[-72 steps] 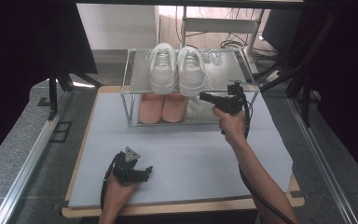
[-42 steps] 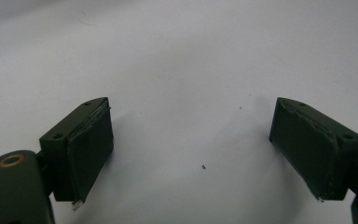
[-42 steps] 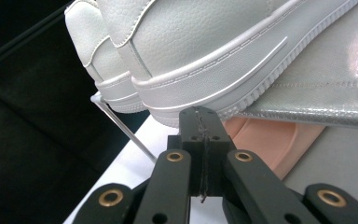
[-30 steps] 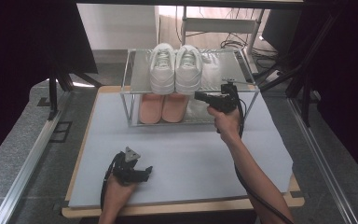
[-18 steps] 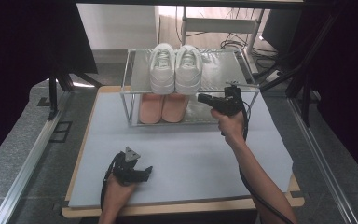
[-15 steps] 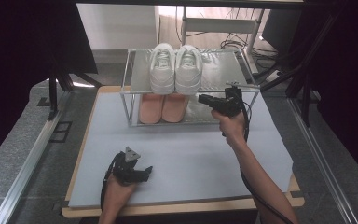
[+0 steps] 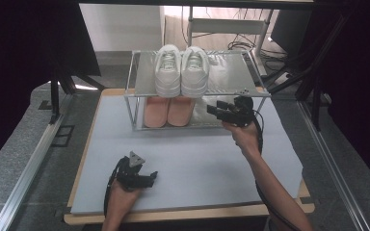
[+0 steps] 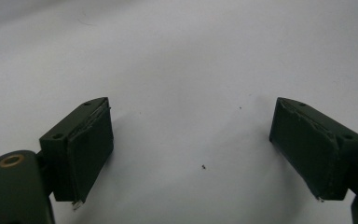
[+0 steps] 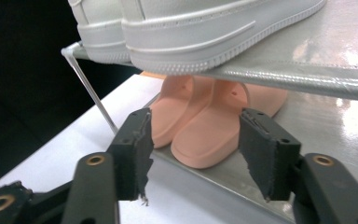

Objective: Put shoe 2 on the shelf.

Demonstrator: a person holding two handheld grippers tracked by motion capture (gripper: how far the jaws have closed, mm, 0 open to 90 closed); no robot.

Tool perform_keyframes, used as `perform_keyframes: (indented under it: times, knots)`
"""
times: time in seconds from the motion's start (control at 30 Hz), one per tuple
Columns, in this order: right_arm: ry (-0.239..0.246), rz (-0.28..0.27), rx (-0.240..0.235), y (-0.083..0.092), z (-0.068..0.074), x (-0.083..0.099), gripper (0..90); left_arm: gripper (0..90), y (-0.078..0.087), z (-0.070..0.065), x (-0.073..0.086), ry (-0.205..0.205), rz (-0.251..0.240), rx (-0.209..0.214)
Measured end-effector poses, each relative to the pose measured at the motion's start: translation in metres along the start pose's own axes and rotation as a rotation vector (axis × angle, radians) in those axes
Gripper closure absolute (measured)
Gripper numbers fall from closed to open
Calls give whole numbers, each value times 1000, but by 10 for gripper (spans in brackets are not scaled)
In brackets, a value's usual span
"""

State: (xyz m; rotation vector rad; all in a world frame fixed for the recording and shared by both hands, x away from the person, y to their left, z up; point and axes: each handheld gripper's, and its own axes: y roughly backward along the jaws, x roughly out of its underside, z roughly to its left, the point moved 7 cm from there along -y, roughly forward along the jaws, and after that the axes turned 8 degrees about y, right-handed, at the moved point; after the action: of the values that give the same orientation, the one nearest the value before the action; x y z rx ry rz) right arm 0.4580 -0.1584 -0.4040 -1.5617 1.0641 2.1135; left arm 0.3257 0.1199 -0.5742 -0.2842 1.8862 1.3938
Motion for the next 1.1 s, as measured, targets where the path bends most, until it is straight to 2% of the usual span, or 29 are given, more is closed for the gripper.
perform_keyframes:
  times: [0.23,0.43,0.7,0.9,1.1]
  knots:
    - [49,23,-1,8,2,11,378,136,0,0,0,1,-1,-1]
    - [70,43,-19,13,6,20,350,136,0,0,0,-2,-1,-1]
    - [113,69,-16,23,8,34,313,136,0,0,0,-3,1,-2]
    - [129,102,-28,28,8,49,257,137,0,0,0,-3,0,-1]
    - [167,151,-10,32,7,65,213,137,0,0,0,-3,0,-1]
